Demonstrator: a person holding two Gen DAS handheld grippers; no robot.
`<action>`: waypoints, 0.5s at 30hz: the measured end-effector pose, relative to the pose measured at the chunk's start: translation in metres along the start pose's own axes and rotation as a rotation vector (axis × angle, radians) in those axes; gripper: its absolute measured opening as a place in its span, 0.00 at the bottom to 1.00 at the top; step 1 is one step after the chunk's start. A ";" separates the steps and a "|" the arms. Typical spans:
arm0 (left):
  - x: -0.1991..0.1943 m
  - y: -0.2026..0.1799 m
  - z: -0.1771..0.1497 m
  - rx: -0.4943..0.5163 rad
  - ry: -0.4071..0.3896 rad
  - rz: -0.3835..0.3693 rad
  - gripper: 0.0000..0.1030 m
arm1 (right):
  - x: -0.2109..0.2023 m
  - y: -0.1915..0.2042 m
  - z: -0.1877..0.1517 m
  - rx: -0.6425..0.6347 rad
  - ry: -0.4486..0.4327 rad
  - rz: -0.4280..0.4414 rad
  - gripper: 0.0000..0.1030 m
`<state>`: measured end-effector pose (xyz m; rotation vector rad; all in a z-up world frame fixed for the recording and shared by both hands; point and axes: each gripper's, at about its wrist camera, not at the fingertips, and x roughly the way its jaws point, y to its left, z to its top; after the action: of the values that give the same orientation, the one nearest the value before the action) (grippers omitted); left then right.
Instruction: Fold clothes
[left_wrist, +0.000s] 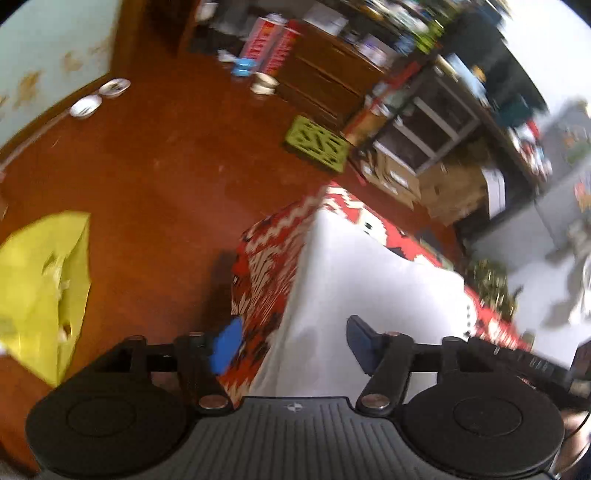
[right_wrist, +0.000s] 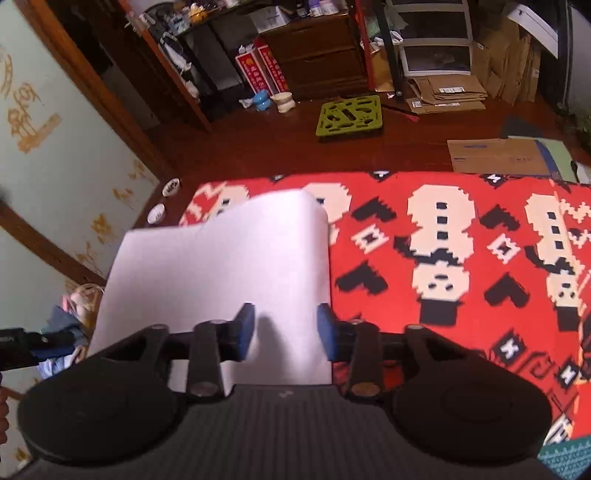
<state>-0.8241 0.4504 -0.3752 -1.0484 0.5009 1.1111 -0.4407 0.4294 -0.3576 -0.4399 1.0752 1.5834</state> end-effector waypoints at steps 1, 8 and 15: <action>0.012 0.000 0.003 0.026 0.022 -0.011 0.61 | 0.004 -0.003 0.003 0.017 0.000 0.015 0.51; 0.066 0.017 0.015 -0.008 0.123 -0.096 0.38 | 0.049 -0.028 0.014 0.146 0.043 0.087 0.63; 0.054 0.006 0.021 0.007 0.071 -0.075 0.14 | 0.065 -0.038 0.011 0.213 0.065 0.138 0.31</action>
<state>-0.8111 0.4956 -0.4103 -1.0945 0.5170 1.0078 -0.4233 0.4748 -0.4160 -0.2798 1.3326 1.5624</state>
